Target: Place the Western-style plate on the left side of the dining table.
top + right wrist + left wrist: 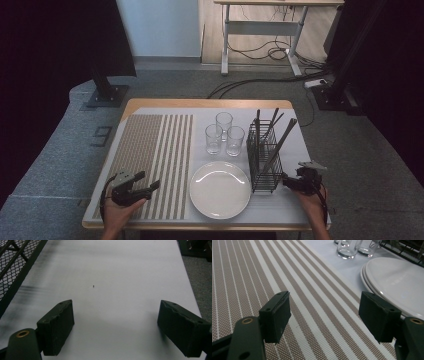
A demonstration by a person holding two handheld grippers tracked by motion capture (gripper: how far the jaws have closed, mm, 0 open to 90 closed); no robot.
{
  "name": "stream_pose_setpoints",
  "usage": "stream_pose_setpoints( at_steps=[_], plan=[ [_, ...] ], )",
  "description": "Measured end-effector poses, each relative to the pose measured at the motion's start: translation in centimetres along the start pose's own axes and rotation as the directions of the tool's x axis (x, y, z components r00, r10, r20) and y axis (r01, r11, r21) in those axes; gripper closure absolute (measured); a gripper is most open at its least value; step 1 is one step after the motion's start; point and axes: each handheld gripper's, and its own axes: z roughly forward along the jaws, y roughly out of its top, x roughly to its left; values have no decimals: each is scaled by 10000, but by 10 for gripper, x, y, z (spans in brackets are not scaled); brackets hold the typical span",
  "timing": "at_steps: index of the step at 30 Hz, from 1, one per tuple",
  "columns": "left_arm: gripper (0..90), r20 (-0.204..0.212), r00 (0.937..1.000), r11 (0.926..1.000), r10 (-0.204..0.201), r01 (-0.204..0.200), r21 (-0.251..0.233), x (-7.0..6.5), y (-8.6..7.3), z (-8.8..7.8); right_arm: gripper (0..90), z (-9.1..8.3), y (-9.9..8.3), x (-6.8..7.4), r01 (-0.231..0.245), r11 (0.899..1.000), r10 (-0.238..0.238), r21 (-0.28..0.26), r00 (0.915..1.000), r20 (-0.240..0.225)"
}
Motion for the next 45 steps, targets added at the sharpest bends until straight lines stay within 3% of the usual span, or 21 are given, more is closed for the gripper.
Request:
stream_pose_setpoints(
  at_steps=[4, 8, 10, 13, 22, 26, 31, 34, 38, 45],
  plan=[
    [229, 152, 9999, 9997, 76, -72, -231, -5, 2, -1, 146, 0, 0, 0, -13, 10000, 13, -52, 10000, 3],
    [234, 362, 9993, 9998, 127, -122, -147, -10, 3, 3, 195, -4, -1, -2, -250, 9994, 248, -238, 9997, -74],
    [237, 541, 9977, 9992, 405, -408, 50, -14, 5, 7, 201, -6, -4, -2, -380, 9989, 374, -291, 9991, -188],
    [245, 561, 9969, 9982, 555, -567, 196, -20, 8, 8, 202, -13, -7, -1, -249, 9988, 239, -429, 9994, -246],
    [252, 839, 9958, 9987, 374, -401, 309, -31, 17, 18, 203, -37, -11, 4, -161, 9954, 122, -950, 9990, -420],
    [258, 1006, 9946, 9989, 262, -301, 373, -37, 21, 24, 206, -46, -12, 12, -164, 9945, 81, -1037, 9968, -801],
    [258, 1143, 9927, 9979, 374, -432, 486, -44, 23, 29, 209, -55, -20, 25, 182, 9950, -299, -977, 9923, -1199],
    [257, 1236, 9918, 9976, 325, -397, 561, -48, 24, 33, 251, -61, -24, 33, 376, 9937, -500, -1057, 9918, -1174],
    [258, 1282, 9912, 9976, 323, -399, 568, -51, 24, 34, 220, -67, -24, 35, 158, 9955, -275, -939, 9918, -1245],
    [258, 1315, 9909, 9976, 292, -371, 585, -52, 22, 34, 220, -74, -32, 40, 341, 9961, -465, -814, 9867, -1555]
  ],
)
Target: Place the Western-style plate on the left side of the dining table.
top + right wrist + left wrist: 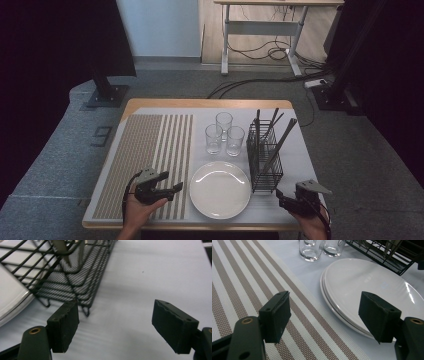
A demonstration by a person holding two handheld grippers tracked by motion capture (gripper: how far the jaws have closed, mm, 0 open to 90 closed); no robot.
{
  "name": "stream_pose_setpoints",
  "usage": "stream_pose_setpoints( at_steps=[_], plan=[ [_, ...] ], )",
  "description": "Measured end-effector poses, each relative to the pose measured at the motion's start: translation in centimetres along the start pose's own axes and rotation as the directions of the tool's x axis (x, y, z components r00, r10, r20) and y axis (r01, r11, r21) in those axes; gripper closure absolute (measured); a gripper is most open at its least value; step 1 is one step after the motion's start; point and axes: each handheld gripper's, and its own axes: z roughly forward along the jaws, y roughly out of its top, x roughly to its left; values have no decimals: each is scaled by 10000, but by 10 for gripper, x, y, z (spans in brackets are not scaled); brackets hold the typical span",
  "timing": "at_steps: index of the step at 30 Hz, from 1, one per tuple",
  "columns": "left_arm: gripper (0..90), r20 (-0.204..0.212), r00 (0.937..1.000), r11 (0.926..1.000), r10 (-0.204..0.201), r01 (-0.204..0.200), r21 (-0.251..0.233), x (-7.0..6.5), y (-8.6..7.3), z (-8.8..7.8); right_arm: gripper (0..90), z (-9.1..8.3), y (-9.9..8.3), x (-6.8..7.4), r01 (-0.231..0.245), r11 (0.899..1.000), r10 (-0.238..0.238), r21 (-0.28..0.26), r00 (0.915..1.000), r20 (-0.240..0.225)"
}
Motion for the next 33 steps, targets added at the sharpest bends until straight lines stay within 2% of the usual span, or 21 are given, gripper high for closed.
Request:
stream_pose_setpoints(
  at_steps=[10, 12, 20, 24, 28, 33],
  plan=[
    [259, 86, 9999, 9999, 84, -85, 129, -3, -1, 4, 222, 2, -3, 20, 517, 9985, -502, 176, 9960, -738],
    [259, 133, 9998, 9998, 115, -117, 186, -4, -2, 6, 223, 5, -4, 29, 763, 9969, -740, 196, 9922, -1000],
    [260, 275, 9995, 9994, 173, -181, 280, -8, -1, 11, 219, 9, -4, 44, 991, 9951, -967, 66, 9817, -1639],
    [261, 319, 9993, 9992, 201, -211, 328, -8, -1, 14, 221, 8, -5, 47, 1081, 9941, -1063, 45, 9832, -1483],
    [267, 385, 9989, 9986, 270, -287, 448, -9, 0, 20, 224, 5, -6, 49, 920, 9957, -904, 69, 9876, -1280],
    [267, 436, 9986, 9983, 298, -319, 482, -10, 1, 22, 224, 2, -7, 56, 968, 9952, -930, 165, 9829, -1587]
  ],
)
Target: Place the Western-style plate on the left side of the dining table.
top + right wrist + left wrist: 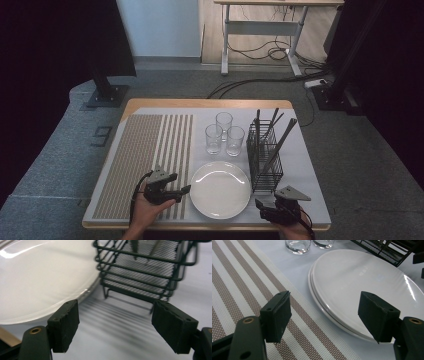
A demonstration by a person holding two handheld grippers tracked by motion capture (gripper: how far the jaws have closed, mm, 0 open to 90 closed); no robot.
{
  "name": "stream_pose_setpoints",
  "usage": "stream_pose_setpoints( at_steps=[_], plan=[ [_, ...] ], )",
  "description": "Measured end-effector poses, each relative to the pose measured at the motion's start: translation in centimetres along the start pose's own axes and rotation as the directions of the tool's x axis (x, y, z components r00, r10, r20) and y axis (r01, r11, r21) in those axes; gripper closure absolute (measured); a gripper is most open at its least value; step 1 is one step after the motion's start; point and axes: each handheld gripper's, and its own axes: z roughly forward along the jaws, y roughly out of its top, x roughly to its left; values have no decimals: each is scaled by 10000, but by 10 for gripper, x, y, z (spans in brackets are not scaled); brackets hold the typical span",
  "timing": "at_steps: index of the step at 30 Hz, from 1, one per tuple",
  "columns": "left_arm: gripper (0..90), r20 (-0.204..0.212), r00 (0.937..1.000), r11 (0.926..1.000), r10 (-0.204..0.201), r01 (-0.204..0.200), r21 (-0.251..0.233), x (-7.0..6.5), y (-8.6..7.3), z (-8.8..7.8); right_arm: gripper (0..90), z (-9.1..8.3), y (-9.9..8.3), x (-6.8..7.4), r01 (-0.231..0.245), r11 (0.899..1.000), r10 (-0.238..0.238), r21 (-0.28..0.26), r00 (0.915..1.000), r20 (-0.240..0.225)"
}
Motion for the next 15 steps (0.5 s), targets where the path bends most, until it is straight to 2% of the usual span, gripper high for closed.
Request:
stream_pose_setpoints(
  at_steps=[8, 15],
  plan=[
    [267, 51, 10000, 10000, 58, -58, 80, -1, 0, 3, 234, 4, 1, 13, 227, 9997, -227, -5, 9990, -389],
    [268, 41, 10000, 9999, 47, -48, 104, -1, -1, 3, 244, 7, 1, 17, 335, 9994, -335, -11, 9976, -614]
  ],
)
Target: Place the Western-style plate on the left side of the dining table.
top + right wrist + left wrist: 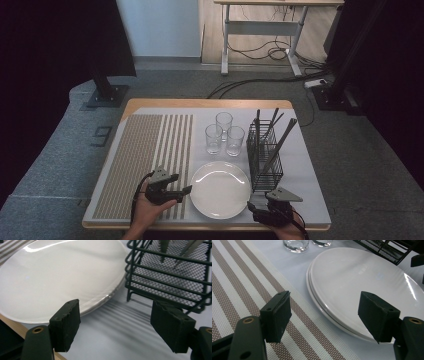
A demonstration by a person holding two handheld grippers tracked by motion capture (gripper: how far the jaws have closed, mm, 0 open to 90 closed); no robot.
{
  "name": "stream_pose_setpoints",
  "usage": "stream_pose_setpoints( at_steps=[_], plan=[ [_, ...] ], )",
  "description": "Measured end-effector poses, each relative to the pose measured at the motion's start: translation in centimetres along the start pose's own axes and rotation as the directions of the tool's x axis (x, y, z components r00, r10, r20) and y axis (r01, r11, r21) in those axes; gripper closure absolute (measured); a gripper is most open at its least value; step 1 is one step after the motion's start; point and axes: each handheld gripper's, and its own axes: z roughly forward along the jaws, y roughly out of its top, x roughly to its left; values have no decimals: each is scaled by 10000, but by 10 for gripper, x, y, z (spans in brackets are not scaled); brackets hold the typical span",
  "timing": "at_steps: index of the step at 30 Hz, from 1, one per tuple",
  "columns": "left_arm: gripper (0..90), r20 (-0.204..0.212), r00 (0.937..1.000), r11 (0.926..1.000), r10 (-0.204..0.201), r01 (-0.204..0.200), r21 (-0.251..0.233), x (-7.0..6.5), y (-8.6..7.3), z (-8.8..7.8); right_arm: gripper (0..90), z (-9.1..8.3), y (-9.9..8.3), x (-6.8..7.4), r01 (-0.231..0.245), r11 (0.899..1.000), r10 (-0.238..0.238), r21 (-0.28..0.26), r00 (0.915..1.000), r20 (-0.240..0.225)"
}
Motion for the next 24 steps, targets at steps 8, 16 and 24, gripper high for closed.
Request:
stream_pose_setpoints(
  at_steps=[8, 16, 24],
  plan=[
    [267, 21, 10000, 10000, -11, 11, 48, -1, -1, 2, 281, 5, 2, 4, 14, 10000, -16, -48, 9991, -423],
    [267, 65, 10000, 9999, 1, -2, 133, -3, -2, 6, 298, 14, 5, 14, 257, 9997, -258, -13, 9970, -724],
    [268, 62, 10000, 9999, -25, 24, 118, -2, -2, 5, 311, 20, 5, 17, 293, 9996, -297, -60, 9964, -789]
  ],
)
